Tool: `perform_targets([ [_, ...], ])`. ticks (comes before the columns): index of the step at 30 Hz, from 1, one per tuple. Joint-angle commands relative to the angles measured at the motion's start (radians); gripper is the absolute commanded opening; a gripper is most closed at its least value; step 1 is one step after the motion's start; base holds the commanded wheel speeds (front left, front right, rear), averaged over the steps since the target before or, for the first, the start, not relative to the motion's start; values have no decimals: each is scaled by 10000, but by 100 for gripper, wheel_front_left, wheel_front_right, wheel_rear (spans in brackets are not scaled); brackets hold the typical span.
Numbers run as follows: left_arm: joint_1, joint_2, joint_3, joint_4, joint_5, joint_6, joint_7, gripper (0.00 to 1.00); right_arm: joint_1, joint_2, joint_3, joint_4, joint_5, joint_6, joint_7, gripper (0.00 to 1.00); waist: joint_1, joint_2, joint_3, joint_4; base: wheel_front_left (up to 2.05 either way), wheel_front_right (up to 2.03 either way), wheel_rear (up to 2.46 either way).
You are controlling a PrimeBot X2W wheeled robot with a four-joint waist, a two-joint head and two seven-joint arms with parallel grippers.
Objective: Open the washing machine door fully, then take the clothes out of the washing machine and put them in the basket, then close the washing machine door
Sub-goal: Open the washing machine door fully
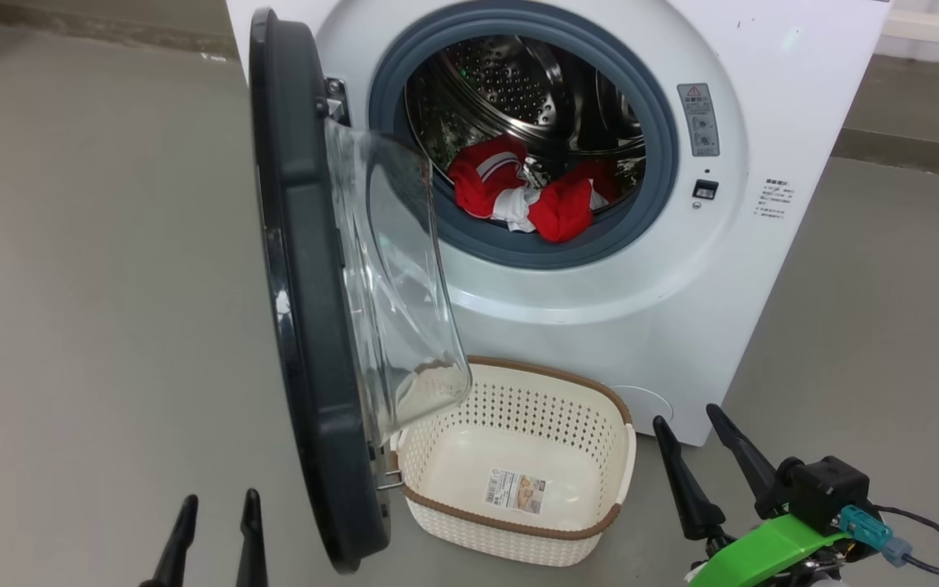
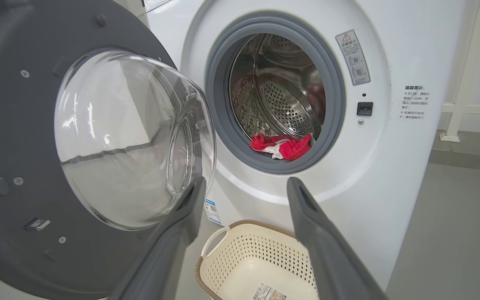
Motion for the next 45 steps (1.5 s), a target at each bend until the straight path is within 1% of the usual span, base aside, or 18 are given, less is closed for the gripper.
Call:
perform_targets([
  [1, -259, 76, 327, -172, 75, -37, -78, 31, -317, 12, 204, -195, 126, 50, -64, 100, 0, 0, 0, -20, 0, 0, 0],
  [2, -286, 83, 338, -155, 75, -20, -78, 0, -318, 12, 210, -185, 135, 50, -64, 100, 0, 0, 4, -29, 0, 0, 0],
  [8, -797, 130, 475, -608, -32, 162, 39, 0, -294, 12, 214, -123, 165, 50, -64, 100, 0, 0, -41, -64, 0, 0, 0],
  [16, -2021, 186, 354, -2306, 13, 343, 561, 0, -248, 12, 256, -69, 176, 50, -64, 100, 0, 0, -151, -136, 0, 0, 0],
  [21, -2653, 175, -60, -3319, 62, 304, 1006, 0, -256, 12, 279, -59, 156, 50, -64, 100, 0, 0, -164, -247, 0, 0, 0],
  [25, -2912, 136, -762, -3730, 26, 195, 1312, 0, -240, 12, 326, -62, 140, 50, -64, 100, 0, 0, -141, -330, 0, 0, 0],
  [28, -2917, 105, -1403, -3636, -114, 140, 1561, 0, -230, 12, 364, -41, 129, 50, -64, 100, 0, 0, -123, -396, 0, 0, 0],
  [31, -2788, 82, -2047, -3202, -414, 61, 1808, 0, -242, 12, 385, -21, 100, 50, -64, 100, 0, 0, -89, -471, 0, 0, 0],
  [35, -2647, 67, -2591, -2428, -788, 139, 2087, 0, -295, 12, 346, -18, 24, 50, -64, 100, 0, 0, 4, -554, 0, 0, 0],
  [40, -2678, 61, -2756, -1515, -1025, 378, 2226, 0, -337, 12, 304, -14, -42, 50, -65, 100, 0, 0, 134, -622, 0, 0, 0],
  [45, -2765, 119, -2566, -722, -1115, 577, 2320, 0, -340, 12, 261, -19, -60, 50, -65, 100, 0, 0, 244, -626, 0, 0, 0],
])
